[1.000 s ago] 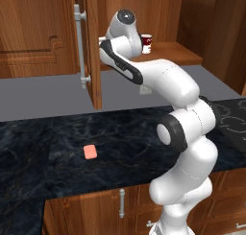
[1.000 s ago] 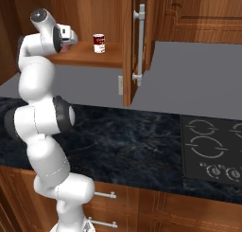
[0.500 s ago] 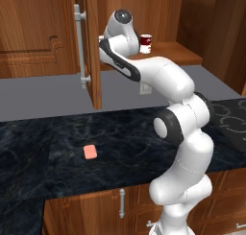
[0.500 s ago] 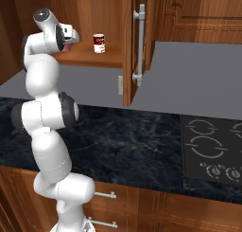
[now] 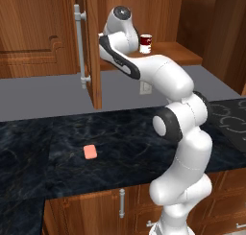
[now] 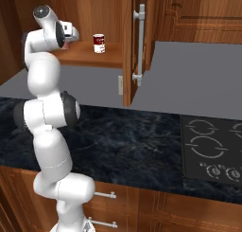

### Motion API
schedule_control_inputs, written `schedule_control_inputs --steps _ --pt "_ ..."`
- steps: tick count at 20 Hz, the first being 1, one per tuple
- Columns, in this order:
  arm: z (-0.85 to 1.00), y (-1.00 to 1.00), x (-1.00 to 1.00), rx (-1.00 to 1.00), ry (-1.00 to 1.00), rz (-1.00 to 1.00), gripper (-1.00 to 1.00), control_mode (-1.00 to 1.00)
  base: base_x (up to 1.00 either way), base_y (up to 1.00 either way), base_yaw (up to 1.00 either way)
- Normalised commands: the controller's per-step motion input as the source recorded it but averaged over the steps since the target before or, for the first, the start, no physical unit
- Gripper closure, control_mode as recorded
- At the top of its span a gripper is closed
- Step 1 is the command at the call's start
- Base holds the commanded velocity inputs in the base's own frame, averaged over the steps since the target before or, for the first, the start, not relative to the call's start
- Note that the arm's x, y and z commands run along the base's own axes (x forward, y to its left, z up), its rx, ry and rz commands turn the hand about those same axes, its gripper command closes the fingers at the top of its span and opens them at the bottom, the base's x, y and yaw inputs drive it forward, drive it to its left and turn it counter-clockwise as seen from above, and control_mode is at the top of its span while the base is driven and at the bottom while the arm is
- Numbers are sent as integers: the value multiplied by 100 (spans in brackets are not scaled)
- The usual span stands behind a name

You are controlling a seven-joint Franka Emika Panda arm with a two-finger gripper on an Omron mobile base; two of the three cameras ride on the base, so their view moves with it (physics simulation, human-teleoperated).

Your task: Restock the canned food cabinet by taking the new fresh canned food from the counter and placing it in the cabinet. Then, take the old canned food from the cabinet and place it on the counter.

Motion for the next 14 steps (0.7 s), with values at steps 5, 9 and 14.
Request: schedule_control_inputs --steps 5,9,14 --pt "0 -16 -53 0 -1 0 100 -100 0 0 0" --pt "0 -53 -95 4 -5 0 100 -100 0 0 0" --pt "0 -85 -100 12 -7 0 100 -100 0 0 0"
